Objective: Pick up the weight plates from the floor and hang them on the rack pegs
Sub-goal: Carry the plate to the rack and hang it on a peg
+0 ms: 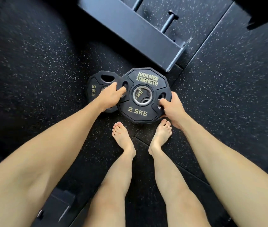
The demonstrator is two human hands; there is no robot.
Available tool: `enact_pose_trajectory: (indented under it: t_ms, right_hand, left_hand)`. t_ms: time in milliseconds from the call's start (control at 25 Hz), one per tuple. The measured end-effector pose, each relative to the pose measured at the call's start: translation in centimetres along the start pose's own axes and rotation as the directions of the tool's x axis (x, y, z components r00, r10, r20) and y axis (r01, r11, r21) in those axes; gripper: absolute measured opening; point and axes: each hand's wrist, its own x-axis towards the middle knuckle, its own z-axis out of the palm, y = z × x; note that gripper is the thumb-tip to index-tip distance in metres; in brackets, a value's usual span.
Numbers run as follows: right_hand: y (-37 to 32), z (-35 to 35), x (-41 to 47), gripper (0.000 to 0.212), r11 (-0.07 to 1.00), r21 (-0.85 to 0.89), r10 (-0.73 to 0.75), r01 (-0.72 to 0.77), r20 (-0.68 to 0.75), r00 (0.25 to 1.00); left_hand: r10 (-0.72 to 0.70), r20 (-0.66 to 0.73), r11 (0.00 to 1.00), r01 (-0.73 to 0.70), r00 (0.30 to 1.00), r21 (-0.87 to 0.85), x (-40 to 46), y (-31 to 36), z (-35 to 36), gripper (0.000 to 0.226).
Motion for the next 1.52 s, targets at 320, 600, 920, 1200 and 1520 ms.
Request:
enact_pose_trajectory:
  t_ms: [320,600,920,1200,1520]
  right_hand:
    - [-10.4,-5.9,-22.4,0.038,0.974,-0.07,-0.209,0.217,0.099,0.973]
    - [-16.3,-9.7,-39.0,0.016,0.906,0.127,-0.418,0.403,0.141,0.897]
    - [-19.2,-11.2,-46.9,0.019,0.721,0.077,-0.678,0.689,0.29,0.676]
    - [-17.4,-10.5,-54.1,0.018,0.555,0.1,-0.624,0.826,0.707,0.334]
    - [-3.4,-5.7,-67.2,0.018,0.419,0.164,-0.256,0.893,0.965,-0.057]
  left_hand:
    - [-0.005,-0.204,0.891,-0.088,0.979,-0.445,-25.3,6.3,-7.6,0.033]
    - [0.055,-0.438,0.712,-0.342,0.897,-0.612,-44.0,9.8,-11.1,0.012]
    - [-0.164,-0.678,0.418,-0.572,0.717,-0.706,-56.3,9.9,-7.2,0.031]
    - [-0.622,-0.699,0.24,-0.763,0.353,-0.6,-67.0,8.6,3.0,0.033]
    - [-0.916,-0.4,0.151,-0.893,0.035,-0.423,-79.8,-0.2,19.6,0.035]
